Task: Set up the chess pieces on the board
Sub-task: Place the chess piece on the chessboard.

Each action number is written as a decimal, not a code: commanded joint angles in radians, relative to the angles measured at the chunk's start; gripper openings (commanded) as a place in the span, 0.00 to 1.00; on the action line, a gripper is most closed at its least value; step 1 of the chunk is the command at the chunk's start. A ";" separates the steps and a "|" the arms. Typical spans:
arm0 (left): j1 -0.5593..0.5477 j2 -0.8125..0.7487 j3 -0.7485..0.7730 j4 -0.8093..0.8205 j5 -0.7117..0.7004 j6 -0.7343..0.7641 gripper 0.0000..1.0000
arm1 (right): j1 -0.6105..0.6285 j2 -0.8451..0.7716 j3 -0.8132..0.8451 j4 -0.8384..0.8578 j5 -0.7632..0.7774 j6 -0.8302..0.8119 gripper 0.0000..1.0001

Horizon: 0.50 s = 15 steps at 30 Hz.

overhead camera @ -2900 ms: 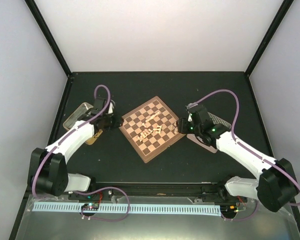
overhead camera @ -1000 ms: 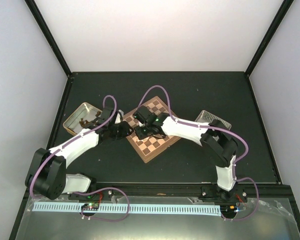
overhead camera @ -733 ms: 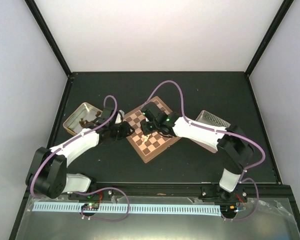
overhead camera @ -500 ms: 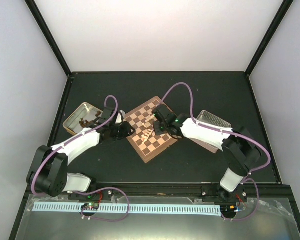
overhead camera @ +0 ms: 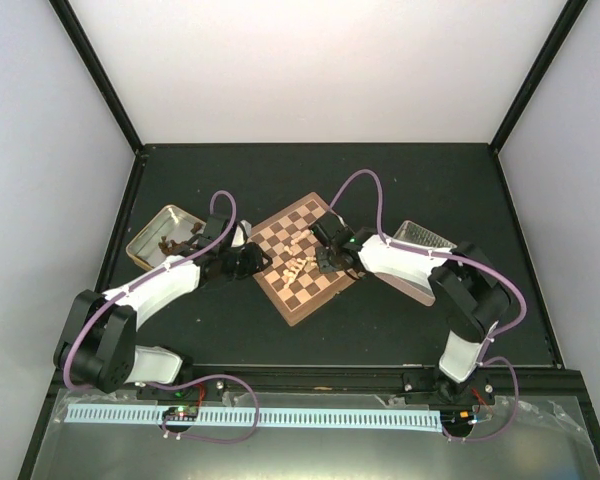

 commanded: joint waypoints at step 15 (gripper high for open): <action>-0.006 0.004 0.026 0.013 0.018 -0.009 0.35 | -0.009 -0.002 0.018 0.047 0.068 -0.028 0.21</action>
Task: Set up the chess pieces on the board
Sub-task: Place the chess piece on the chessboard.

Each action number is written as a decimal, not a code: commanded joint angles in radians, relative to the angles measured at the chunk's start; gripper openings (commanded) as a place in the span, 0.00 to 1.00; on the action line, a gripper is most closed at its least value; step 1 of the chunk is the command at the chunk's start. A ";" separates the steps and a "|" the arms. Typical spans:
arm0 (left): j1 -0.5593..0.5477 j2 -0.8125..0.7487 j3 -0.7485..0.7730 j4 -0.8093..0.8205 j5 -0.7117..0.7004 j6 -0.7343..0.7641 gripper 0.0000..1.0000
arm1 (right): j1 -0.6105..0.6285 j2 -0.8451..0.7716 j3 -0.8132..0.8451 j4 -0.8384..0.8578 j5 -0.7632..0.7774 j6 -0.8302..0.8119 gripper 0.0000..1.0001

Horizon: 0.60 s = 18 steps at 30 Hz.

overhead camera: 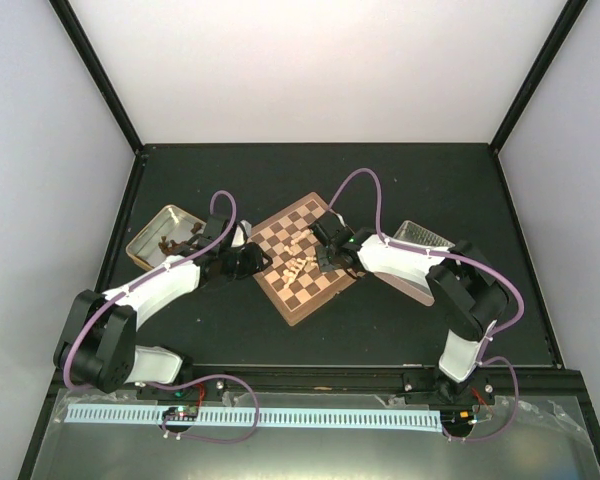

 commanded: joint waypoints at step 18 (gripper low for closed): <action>-0.006 0.001 0.033 0.012 0.028 -0.007 0.35 | -0.004 -0.015 -0.007 -0.015 -0.029 -0.016 0.20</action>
